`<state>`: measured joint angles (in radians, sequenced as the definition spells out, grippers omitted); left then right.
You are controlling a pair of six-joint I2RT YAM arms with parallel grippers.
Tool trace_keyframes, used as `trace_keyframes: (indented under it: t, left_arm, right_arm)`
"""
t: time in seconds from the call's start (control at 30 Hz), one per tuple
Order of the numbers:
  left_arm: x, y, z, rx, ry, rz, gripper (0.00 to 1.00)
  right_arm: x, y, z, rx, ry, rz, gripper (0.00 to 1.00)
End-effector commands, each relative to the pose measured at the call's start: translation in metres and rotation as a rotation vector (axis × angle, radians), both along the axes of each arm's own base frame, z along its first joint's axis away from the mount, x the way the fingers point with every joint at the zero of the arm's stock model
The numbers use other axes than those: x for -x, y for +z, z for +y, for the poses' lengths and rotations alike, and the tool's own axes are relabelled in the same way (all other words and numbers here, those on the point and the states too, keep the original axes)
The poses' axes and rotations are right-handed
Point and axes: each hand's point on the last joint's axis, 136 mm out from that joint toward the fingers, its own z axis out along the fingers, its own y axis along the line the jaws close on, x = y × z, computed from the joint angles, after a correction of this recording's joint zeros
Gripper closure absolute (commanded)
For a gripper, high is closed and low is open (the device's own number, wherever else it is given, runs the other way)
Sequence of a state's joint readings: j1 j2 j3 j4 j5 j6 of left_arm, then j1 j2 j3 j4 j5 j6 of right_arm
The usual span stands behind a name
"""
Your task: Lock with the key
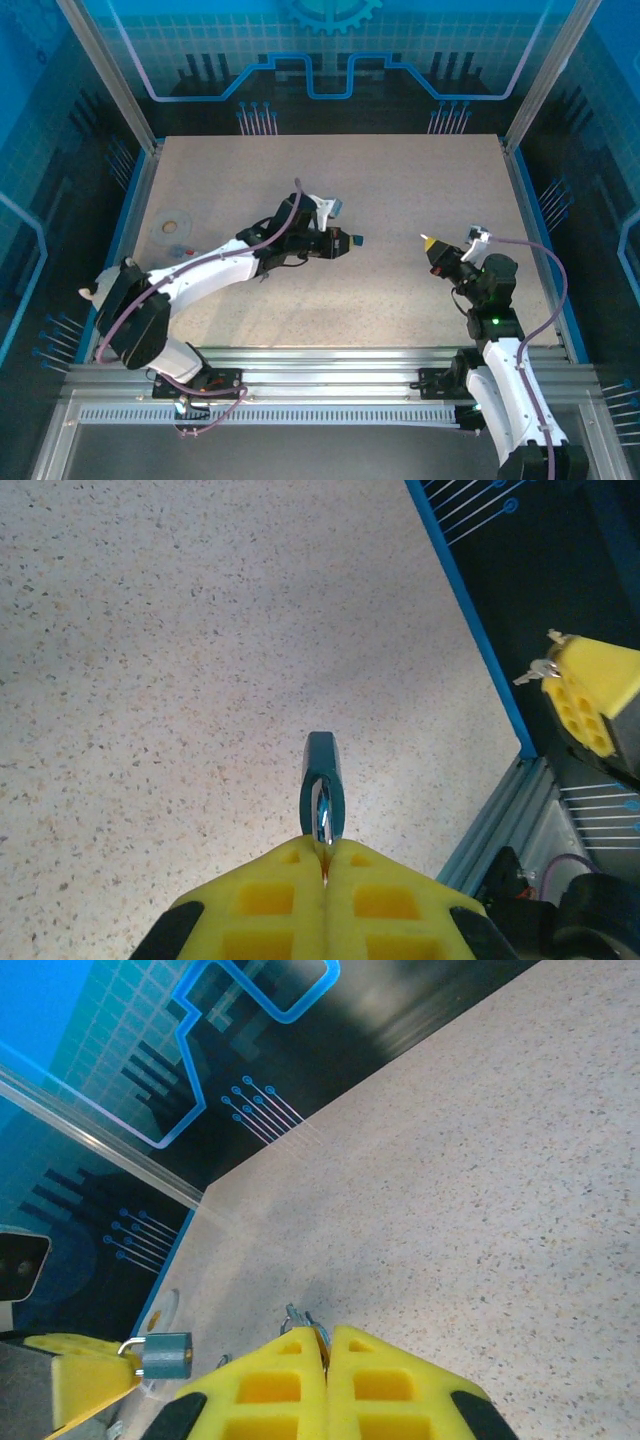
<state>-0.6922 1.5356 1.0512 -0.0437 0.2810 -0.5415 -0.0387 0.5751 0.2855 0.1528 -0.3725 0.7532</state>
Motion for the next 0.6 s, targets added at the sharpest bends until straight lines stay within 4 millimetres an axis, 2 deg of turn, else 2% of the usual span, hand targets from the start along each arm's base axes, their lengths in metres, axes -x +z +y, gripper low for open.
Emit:
trace_keyframes:
  t: [0.0,0.3,0.57]
  left_arm:
    - [-0.004,0.001,-0.011,-0.026,-0.043,-0.013,1.0]
    - [-0.018,-0.023,-0.029,-0.11,-0.098,0.024,1.0]
    - [-0.029,-0.057,-0.046,-0.168,-0.14,0.09,1.0]
  right_arm:
    - [0.001,-0.01,-0.011,-0.01,-0.052,0.036,1.0]
    - [0.002,-0.01,-0.013,-0.019,-0.064,0.039,1.0]
    - [0.001,-0.011,-0.012,-0.027,-0.054,0.044,1.0]
